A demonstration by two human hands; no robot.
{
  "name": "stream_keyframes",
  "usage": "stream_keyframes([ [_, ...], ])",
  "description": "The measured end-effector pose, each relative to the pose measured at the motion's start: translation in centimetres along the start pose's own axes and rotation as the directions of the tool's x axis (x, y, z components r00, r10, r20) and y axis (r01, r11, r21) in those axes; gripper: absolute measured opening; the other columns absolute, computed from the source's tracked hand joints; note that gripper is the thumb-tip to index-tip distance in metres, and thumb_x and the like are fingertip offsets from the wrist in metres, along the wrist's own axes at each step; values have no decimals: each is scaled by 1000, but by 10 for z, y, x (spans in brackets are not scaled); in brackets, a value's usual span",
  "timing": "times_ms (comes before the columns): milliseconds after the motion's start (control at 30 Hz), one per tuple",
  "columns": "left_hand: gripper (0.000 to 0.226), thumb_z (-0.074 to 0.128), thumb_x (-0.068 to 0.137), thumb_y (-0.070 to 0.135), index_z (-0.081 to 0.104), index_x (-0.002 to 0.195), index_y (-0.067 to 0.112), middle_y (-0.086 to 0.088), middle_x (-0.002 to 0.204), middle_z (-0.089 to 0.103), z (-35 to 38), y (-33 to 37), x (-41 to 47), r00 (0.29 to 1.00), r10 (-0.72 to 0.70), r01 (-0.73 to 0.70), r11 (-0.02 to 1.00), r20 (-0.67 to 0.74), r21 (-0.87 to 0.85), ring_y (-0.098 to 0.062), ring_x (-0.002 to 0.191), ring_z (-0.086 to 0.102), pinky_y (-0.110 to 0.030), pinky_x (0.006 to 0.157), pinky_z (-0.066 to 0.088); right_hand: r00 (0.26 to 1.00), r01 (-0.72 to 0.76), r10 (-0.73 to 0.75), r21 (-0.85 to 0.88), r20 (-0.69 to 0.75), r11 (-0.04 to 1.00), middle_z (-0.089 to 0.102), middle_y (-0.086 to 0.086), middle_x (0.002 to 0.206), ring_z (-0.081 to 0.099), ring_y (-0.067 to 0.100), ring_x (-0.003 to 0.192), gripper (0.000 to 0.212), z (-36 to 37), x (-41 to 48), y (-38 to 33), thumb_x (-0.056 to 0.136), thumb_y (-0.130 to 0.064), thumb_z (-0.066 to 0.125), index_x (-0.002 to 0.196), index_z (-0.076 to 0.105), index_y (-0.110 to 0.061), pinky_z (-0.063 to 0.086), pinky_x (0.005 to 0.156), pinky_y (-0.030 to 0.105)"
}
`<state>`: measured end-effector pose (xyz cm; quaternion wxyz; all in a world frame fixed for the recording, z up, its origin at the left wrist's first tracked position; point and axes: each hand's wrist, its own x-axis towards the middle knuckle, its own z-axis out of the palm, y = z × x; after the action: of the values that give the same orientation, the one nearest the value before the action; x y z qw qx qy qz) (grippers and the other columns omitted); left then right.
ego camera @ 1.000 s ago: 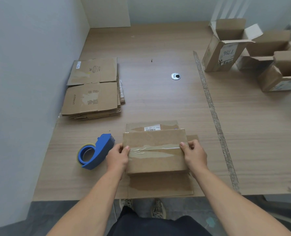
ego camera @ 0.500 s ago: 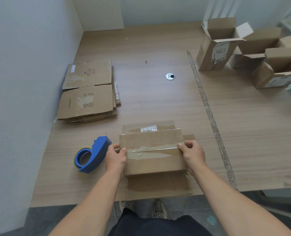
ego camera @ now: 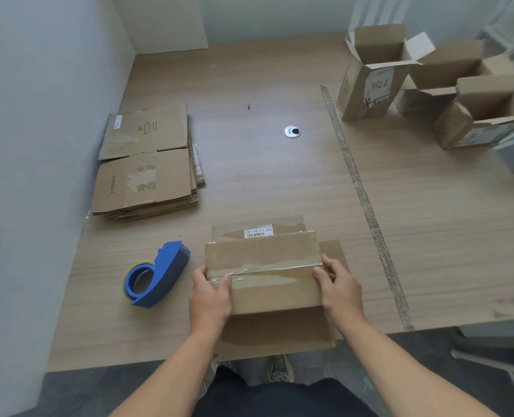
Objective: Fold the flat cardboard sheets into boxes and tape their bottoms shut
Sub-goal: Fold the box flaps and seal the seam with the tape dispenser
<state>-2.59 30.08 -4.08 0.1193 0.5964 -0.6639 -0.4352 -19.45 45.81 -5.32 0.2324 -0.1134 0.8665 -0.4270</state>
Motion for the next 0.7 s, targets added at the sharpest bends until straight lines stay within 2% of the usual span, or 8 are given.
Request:
stream_keyframes([
  [100, 41, 62, 96, 31, 44, 127, 11, -10, 118, 60, 0, 2, 6, 1000, -26, 26, 1000, -1, -2, -30, 106, 56, -33, 83, 41, 997, -25, 28, 44, -66, 999, 71, 0, 98, 65, 19, 96, 11, 4, 2, 0, 90, -22, 70, 97, 66, -14, 48, 81, 30],
  [233, 34, 66, 93, 33, 44, 111, 14, -7, 104, 58, -1, 2, 9, 997, -71, 70, 997, -13, -19, -33, 102, 56, -36, 80, 41, 986, -113, 122, 87, -111, 990, 65, -2, 82, 61, 20, 84, 21, 5, 2, -6, 88, -27, 72, 85, 60, -10, 42, 70, 32],
  [333, 36, 68, 91, 37, 44, 107, 16, -5, 102, 56, -1, 2, 8, 993, -118, 117, 992, -24, -39, -31, 102, 55, -34, 79, 38, 978, -178, 182, 49, -101, 983, 61, -1, 79, 57, 24, 81, 28, 1, 3, -11, 89, -30, 70, 84, 58, -6, 36, 66, 33],
  [433, 50, 71, 86, 48, 42, 110, 15, -5, 105, 56, 0, 6, 9, 990, -138, 138, 990, -2, -23, -30, 100, 55, -35, 80, 41, 984, -175, 172, -82, -35, 981, 58, 0, 79, 56, 28, 84, 33, -3, 8, -18, 89, -37, 66, 87, 54, -7, 41, 71, 38],
  [500, 68, 74, 78, 59, 40, 117, 14, -5, 110, 56, 5, 10, 10, 990, -137, 136, 990, 22, 30, -30, 103, 57, -37, 83, 45, 986, -141, 155, -191, 60, 971, 62, 6, 96, 58, 31, 100, 44, 0, 10, -26, 87, -50, 63, 108, 55, -12, 43, 79, 37],
  [567, 73, 74, 76, 61, 39, 120, 14, -5, 113, 56, 9, 11, 10, 991, -134, 132, 989, 26, 59, -31, 107, 58, -36, 83, 45, 980, -115, 153, -263, 129, 958, 61, 12, 119, 55, 35, 116, 68, 8, 12, -32, 85, -61, 62, 132, 44, -16, 45, 90, 38],
  [633, 66, 74, 78, 58, 39, 114, 16, -4, 111, 56, 11, 10, 10, 992, -128, 127, 990, 13, 61, -32, 104, 58, -36, 81, 44, 981, -129, 165, -288, 105, 949, 61, 15, 121, 57, 37, 112, 64, 14, 16, -32, 85, -61, 61, 126, 41, -17, 48, 91, 42],
  [700, 55, 73, 83, 52, 42, 109, 16, -4, 105, 59, 9, 7, 11, 993, -120, 120, 992, -5, 40, -31, 99, 58, -35, 79, 42, 983, -138, 167, -291, 76, 947, 64, 13, 113, 60, 36, 105, 51, 12, 21, -30, 87, -56, 62, 116, 44, -18, 48, 84, 40],
])
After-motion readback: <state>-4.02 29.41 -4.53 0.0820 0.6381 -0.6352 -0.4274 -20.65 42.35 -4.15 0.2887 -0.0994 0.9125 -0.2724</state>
